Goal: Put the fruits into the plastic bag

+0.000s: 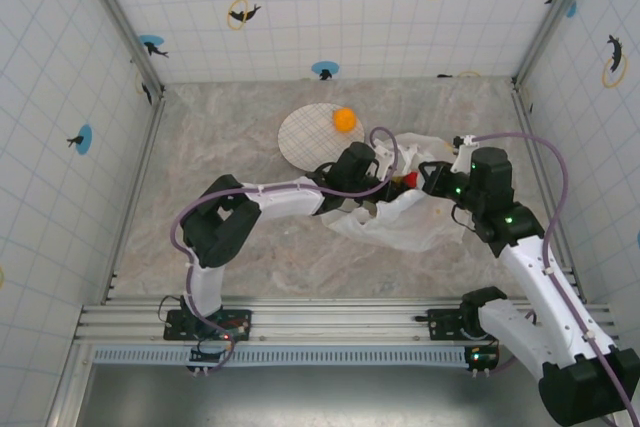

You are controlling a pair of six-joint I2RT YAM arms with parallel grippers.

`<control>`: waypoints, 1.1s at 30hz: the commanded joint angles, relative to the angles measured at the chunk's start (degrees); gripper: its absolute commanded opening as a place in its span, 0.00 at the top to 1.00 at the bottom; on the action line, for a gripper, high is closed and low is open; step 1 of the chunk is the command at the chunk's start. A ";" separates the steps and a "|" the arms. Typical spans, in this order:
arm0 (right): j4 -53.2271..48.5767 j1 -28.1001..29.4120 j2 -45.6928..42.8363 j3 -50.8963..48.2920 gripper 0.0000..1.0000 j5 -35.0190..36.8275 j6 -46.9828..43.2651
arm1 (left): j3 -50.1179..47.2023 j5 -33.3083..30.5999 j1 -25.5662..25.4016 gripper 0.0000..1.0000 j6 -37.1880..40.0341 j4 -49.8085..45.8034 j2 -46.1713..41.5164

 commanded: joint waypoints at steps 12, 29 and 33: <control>-10.10 -4.82 -0.02 3.53 1.00 0.59 -10.70 | -10.35 -0.36 5.89 0.09 7.76 -6.74 -16.72; -14.45 -13.09 1.72 9.69 1.00 0.82 -12.40 | -20.08 -6.04 15.65 0.09 15.47 -14.94 -36.80; -14.32 -14.11 1.47 9.47 1.00 0.47 -11.60 | -17.57 -14.97 18.93 0.09 10.29 -14.85 -34.86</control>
